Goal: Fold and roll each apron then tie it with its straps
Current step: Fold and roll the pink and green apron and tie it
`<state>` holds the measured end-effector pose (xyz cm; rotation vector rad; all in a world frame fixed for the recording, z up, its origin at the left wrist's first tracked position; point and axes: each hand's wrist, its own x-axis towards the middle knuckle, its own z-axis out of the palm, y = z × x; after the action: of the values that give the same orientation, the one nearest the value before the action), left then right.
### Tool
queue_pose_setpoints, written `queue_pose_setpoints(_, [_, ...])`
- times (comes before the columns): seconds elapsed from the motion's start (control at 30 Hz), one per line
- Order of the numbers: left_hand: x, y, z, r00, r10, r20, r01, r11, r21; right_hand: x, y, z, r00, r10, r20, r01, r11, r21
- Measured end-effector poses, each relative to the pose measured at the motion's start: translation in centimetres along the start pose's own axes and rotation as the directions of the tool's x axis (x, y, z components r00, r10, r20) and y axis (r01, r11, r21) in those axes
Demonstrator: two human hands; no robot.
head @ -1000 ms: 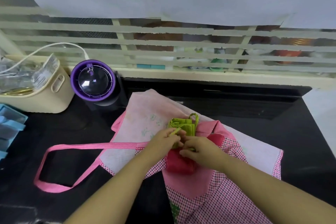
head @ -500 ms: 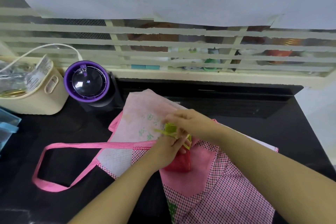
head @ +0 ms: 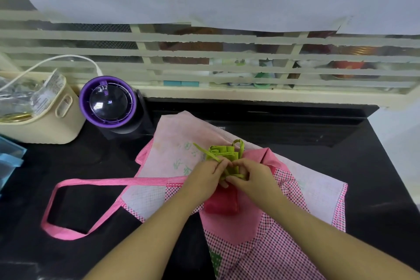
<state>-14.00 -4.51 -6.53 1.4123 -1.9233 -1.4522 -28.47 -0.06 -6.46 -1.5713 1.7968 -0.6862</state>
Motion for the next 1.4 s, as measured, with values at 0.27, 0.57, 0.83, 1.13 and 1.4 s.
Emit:
queue_pose_setpoints(0.27, [0.9, -0.6, 0.8, 0.984, -0.052, -0.171, 0.071, 0.992, 0.105, -0.5, -0.7, 1.6, 0.989, 0.021, -0.146, -0.006, 0.995, 0.101])
queue_pose_setpoints(0.57, [0.3, -0.5, 0.6, 0.991, -0.125, -0.044, 0.121, 0.989, -0.086, 0.2, 0.9, 1.2, 0.958, -0.282, -0.052, 0.275, 0.956, -0.101])
queue_pose_setpoints(0.83, [-1.4, -3.1, 0.2, 0.91, 0.405, -0.09, -0.28, 0.76, 0.586, 1.3, 1.2, 0.6, 0.955, -0.163, 0.246, 0.213, 0.958, -0.193])
queue_pose_setpoints(1.13, [-2.4, -4.1, 2.8, 0.948, 0.194, -0.253, -0.112, 0.945, 0.306, 1.5, 0.3, -0.9, 0.835, 0.177, 0.52, -0.376, 0.875, 0.306])
queue_pose_setpoints(1.4, [-2.2, -4.1, -1.6, 0.959, -0.047, -0.278, 0.111, 0.97, 0.218, 1.3, 1.5, -3.5, 0.951, 0.144, 0.274, -0.12, 0.988, -0.101])
